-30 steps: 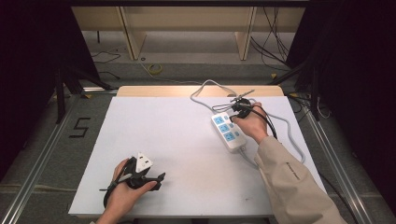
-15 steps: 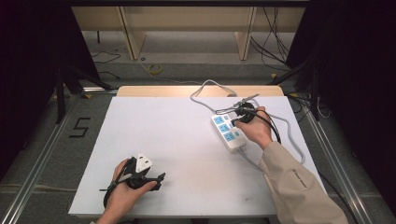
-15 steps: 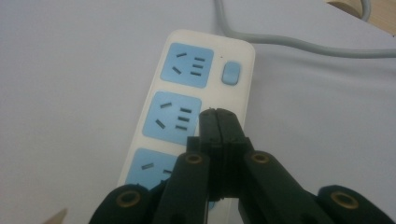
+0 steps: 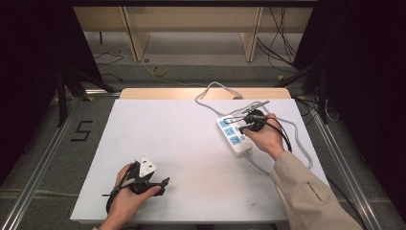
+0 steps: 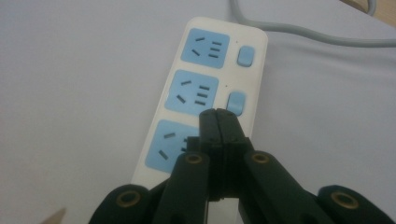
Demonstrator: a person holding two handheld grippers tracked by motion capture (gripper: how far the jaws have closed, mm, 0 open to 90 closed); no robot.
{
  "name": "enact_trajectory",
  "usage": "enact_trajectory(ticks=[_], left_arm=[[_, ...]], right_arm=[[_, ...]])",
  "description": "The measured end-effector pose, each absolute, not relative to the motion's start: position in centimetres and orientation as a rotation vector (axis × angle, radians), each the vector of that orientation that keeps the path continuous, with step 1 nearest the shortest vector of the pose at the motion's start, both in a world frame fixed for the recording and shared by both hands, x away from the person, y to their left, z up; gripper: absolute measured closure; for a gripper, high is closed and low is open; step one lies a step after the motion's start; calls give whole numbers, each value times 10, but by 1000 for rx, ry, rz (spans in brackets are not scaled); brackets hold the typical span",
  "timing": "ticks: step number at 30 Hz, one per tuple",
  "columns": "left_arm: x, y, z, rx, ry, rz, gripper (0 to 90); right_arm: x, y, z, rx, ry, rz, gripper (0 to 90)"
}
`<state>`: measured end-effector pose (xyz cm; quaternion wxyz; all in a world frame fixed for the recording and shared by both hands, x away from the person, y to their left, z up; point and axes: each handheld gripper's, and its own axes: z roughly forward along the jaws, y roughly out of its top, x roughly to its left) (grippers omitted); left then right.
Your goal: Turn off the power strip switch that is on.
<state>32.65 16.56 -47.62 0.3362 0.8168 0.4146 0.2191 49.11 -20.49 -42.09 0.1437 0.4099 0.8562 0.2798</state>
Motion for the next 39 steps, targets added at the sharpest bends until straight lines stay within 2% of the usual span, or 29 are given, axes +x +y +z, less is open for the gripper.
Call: enact_trajectory(ticks=[28, 39], left_arm=[[326, 166, -476, 2127, 1087, 573, 202], [326, 166, -476, 2127, 1089, 574, 202]], right_arm=[[436, -210, -429, 1096, 2525, 889, 900], [421, -215, -434, 1076, 2515, 916, 857]])
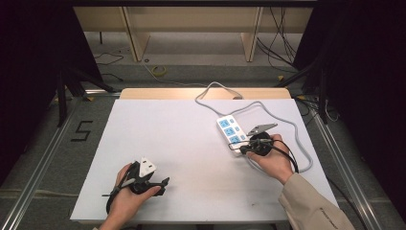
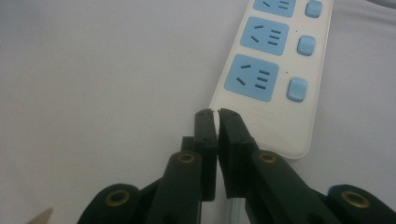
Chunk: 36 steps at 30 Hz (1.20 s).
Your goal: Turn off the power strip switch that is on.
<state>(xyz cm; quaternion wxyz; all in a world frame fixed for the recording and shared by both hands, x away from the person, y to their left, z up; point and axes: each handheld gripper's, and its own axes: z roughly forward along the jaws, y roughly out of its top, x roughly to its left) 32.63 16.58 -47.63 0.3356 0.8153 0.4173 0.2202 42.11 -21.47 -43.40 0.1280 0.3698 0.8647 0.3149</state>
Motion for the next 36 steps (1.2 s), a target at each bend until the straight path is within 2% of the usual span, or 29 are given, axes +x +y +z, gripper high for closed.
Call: enact_trajectory(ticks=[19, 36], left_arm=[[327, 166, -477, 2127, 1094, 573, 202], [327, 167, -477, 2128, 1102, 567, 201]], right_arm=[[390, -228, -446, 1047, 2474, 1043, 676], [365, -241, -460, 1040, 2427, 1133, 613]])
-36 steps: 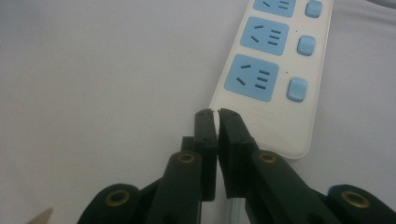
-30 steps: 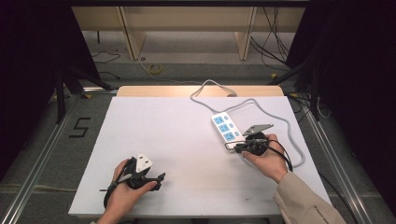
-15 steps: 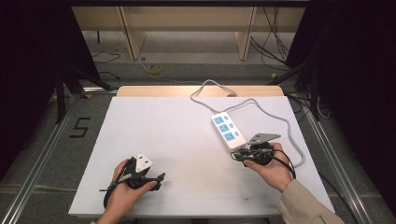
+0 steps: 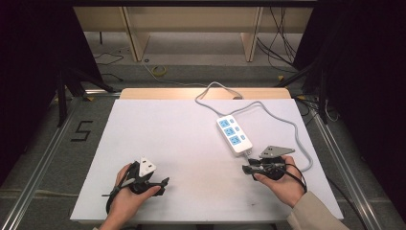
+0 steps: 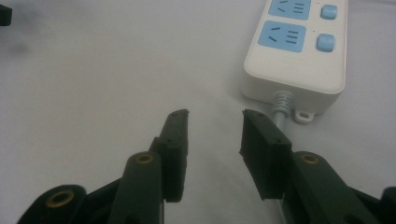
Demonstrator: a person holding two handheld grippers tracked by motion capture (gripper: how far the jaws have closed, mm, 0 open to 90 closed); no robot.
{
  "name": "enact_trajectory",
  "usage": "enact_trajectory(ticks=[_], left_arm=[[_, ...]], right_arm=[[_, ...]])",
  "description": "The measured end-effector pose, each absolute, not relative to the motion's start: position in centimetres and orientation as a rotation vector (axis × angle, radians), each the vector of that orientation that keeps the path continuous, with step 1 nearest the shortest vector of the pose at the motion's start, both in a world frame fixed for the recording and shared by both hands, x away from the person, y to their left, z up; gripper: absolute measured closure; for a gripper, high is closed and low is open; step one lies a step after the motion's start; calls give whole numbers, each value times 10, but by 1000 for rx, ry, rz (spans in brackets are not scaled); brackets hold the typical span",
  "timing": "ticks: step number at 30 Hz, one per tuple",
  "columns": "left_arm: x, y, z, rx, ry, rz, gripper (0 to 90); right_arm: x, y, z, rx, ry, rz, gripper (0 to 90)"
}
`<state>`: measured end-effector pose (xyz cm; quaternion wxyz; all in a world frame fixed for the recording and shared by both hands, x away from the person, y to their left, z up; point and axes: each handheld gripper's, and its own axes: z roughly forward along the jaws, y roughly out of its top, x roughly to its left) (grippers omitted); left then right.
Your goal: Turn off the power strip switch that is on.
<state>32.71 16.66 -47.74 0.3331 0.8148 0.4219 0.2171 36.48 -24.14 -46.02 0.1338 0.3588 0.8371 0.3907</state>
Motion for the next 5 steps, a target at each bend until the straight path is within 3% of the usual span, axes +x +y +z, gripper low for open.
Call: enact_trajectory(ticks=[5], left_arm=[[328, 167, -478, 2131, 1105, 560, 199]], right_arm=[[363, -243, -461, 1039, 2420, 1140, 594]])
